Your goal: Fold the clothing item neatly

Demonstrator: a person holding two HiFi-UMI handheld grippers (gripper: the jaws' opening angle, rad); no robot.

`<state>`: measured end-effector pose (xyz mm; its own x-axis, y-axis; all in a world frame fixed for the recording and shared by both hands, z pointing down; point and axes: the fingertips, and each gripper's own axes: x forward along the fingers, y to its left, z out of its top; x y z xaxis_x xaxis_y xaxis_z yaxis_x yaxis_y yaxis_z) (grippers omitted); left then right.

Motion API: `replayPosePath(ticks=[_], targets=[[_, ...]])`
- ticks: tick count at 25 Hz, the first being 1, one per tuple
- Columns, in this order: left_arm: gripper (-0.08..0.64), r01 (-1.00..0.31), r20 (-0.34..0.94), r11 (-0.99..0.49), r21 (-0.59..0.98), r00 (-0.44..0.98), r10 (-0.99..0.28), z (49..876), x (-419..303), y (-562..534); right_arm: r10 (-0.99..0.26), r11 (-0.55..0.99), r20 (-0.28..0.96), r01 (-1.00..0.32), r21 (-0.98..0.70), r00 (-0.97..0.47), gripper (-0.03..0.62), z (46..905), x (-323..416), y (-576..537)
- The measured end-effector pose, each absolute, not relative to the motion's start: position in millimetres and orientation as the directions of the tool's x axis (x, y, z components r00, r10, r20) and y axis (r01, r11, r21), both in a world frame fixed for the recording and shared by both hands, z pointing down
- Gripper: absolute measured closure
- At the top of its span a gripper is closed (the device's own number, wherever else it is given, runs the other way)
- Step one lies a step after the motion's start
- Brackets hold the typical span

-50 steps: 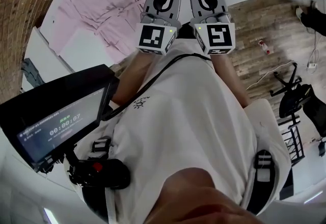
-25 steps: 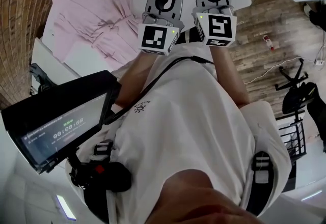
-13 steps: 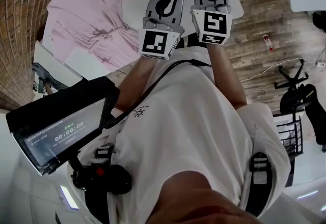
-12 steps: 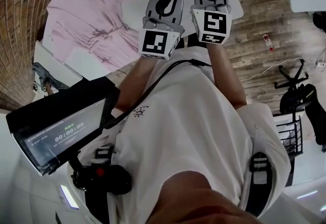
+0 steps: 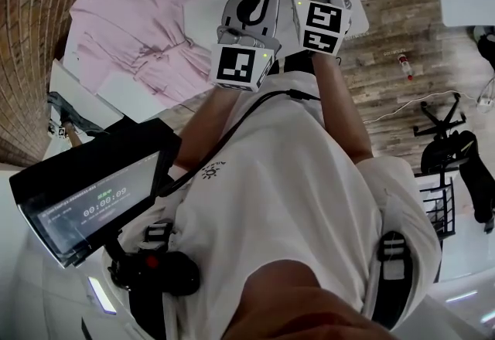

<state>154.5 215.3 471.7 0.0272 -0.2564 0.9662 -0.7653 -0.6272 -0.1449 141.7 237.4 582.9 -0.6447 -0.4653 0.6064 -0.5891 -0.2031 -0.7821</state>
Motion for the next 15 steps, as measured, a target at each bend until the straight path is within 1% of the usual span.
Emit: replayPosePath(ticks=[7,9,12,15], targets=[[0.558,-0.778,0.965,-0.610,-0.151,0.018,-0.261,471,153,216,-0.386,-0.193,0.650,-0.632,-0.751,-0.654,0.472,602,140,242],[0.558,-0.779,0.965,-0.608,-0.155,0.013,-0.263,471,151,216,-0.378,-0.173,0.656,-0.647,-0.743,-0.653,0.506,605,140,243],[0.558,-0.779,0.962,-0.605,-0.167,0.006,-0.273,470,148,213,-0.389,-0.145,0.644,-0.647,-0.749,-0.659,0.549,607,137,241],[0.558,-0.780,0.957,-0.599,-0.180,0.000,-0.289,467,147,210,-0.440,-0.130,0.626,-0.644,-0.754,-0.644,0.549,601,142,230]])
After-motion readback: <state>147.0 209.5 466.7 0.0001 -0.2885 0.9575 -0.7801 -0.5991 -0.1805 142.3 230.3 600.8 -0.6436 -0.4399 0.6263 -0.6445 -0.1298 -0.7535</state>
